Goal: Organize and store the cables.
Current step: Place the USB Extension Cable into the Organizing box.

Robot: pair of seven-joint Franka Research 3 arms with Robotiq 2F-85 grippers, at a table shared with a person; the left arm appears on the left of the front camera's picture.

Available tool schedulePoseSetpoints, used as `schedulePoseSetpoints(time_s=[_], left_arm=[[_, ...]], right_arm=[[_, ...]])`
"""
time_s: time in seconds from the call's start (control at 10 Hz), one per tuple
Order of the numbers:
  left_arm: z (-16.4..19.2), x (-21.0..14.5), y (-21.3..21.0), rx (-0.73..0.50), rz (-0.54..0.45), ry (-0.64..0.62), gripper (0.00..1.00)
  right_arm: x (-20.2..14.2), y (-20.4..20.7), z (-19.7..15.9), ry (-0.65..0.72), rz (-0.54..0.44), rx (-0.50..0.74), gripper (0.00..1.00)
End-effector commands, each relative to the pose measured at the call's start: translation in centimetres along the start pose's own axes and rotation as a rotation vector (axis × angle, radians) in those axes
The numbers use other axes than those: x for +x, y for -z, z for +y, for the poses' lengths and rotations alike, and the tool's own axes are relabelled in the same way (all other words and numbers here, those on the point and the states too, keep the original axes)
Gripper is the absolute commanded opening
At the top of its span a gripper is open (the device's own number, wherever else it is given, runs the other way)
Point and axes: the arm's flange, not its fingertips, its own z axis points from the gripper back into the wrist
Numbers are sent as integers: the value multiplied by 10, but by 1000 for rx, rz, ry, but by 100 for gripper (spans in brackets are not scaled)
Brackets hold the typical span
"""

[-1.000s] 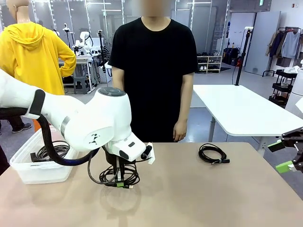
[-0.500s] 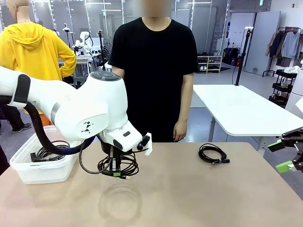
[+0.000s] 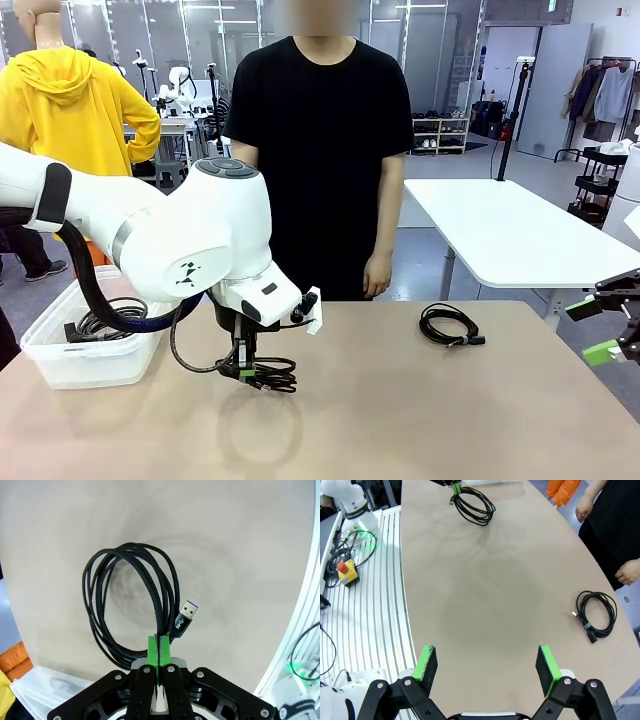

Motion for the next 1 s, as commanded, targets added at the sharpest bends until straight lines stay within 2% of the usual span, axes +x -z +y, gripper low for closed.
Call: schedulePoseSetpoints(time_s=[0.0, 0.2, 0.4, 0.6, 0.9], left_arm=[[0, 0, 0, 0, 0, 1, 1], [5, -17, -15, 33, -16, -13, 1], [16, -50, -56, 108, -82, 6, 1], [25, -106, -104, 163, -81, 91, 1], [53, -192, -135, 261, -111, 46, 1]], right_arm=[[1, -1, -1, -6, -11, 1, 100], [1, -1, -1, -6, -11, 1, 100], [1, -1, -1, -6, -11, 1, 100], [1, -1, -1, -6, -11, 1, 100], [1, -1, -1, -6, -11, 1, 100]])
